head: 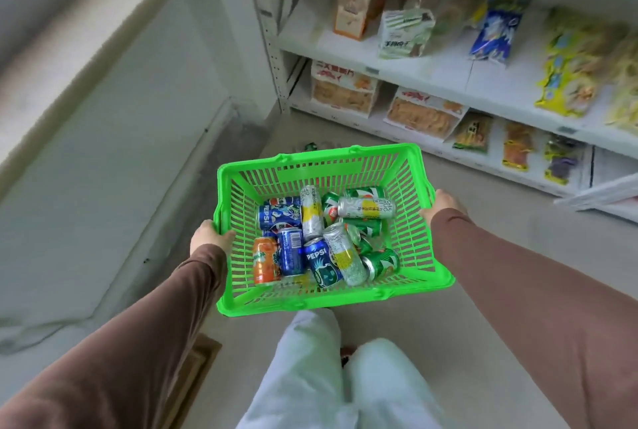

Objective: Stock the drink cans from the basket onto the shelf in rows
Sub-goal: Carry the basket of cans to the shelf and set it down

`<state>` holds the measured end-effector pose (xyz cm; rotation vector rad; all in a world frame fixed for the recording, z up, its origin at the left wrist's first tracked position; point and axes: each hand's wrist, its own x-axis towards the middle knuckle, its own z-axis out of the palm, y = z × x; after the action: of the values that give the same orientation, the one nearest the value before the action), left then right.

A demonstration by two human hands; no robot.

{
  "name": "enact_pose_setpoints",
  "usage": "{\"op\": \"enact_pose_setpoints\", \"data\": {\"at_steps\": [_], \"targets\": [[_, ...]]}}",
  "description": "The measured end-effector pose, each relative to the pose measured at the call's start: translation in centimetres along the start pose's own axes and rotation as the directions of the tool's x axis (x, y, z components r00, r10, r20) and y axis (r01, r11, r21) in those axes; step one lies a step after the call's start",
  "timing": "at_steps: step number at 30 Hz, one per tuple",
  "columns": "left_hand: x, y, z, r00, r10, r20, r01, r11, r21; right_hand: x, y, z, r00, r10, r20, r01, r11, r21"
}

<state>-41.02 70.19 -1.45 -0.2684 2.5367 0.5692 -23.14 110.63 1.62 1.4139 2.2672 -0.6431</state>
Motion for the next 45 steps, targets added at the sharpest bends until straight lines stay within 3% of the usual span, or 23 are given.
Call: {"op": "enact_pose_setpoints", "data": {"at_steps": [6,14,21,34,45], "targets": [[4.5,12.7,4.0,0.989,0.143,0.024,-0.144,0.988,0.061,7.4,4.3,-2.6,0.986,0.161,-0.043,-0.156,0.982,0.109],[8.4,27.6,12.4,0.974,0.214,0.079,-0.225,0.960,0.165,19.0,10.7,-5.9,0.963,0.268,0.005,-0.264,0.945,0.191],[11.1,36.1,21.4,0.956,0.274,0.100,-0.290,0.930,0.223,28.1,16.4,-5.6,0.943,0.333,-0.008,-0.321,0.914,0.246],[21.7,40.4,37.5,0.937,0.293,0.188,-0.335,0.905,0.260,43.1,21.7,3.7,0.917,0.399,-0.002,-0.378,0.870,0.316],[28.7,40.3,44.7,0.924,0.323,0.204,-0.371,0.888,0.273,51.8,21.6,10.2,0.913,0.407,0.041,-0.399,0.864,0.308]]}}
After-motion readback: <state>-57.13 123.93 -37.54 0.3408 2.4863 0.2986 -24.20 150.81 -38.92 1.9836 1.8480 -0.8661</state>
